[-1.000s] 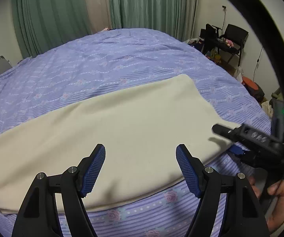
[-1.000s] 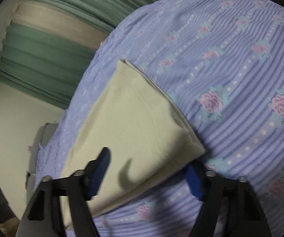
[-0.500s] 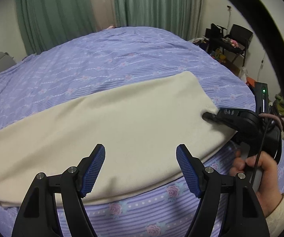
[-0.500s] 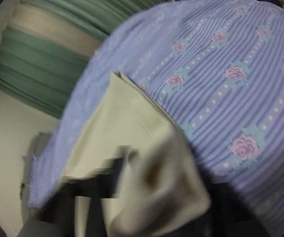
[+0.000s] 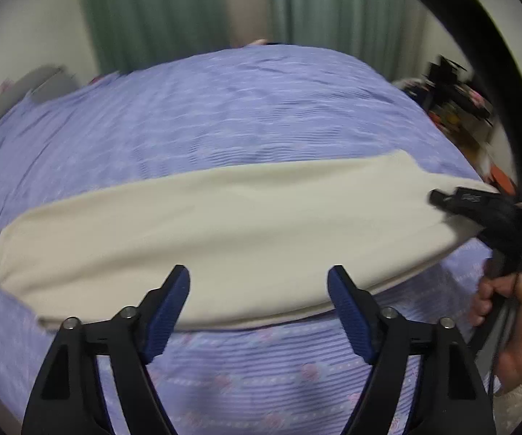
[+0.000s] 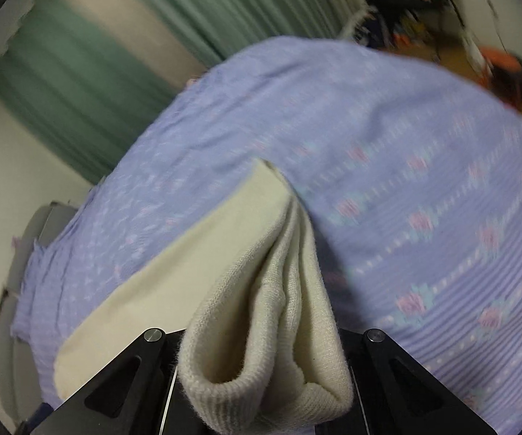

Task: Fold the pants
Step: 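Grasp the trouser leg end with the right gripper and lift it over the trousers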

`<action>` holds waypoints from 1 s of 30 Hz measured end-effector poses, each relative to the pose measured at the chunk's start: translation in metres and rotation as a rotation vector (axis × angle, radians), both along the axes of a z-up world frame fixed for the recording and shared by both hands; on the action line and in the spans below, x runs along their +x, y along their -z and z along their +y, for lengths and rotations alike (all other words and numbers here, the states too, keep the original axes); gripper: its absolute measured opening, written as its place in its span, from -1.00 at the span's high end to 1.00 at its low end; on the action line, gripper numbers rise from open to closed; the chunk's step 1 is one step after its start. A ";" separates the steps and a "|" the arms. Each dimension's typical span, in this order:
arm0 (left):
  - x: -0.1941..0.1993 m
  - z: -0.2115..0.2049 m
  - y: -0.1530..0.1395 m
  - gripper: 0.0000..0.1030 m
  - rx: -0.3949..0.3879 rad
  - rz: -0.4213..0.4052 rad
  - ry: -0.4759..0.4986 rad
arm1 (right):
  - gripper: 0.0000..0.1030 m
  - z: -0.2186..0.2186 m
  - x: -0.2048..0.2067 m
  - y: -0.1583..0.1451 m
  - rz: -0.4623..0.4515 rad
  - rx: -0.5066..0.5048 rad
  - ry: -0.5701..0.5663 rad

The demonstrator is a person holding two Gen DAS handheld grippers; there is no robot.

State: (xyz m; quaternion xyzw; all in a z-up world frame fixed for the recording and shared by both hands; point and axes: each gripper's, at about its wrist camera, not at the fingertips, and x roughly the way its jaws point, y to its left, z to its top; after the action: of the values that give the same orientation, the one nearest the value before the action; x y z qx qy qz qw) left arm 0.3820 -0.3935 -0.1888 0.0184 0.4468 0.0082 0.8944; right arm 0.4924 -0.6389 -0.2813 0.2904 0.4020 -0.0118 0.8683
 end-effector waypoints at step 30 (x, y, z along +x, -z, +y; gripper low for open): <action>-0.061 0.399 0.014 -0.61 -0.149 0.054 -0.284 | 0.83 0.505 -0.017 -0.023 0.017 -0.568 -0.847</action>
State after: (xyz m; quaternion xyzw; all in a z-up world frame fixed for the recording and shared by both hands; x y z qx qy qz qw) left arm 0.3210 0.0056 -0.2026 -0.1112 0.4682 0.1007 0.8708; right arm 0.4756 -0.1344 -0.2580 -0.1455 0.4726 0.2302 0.8382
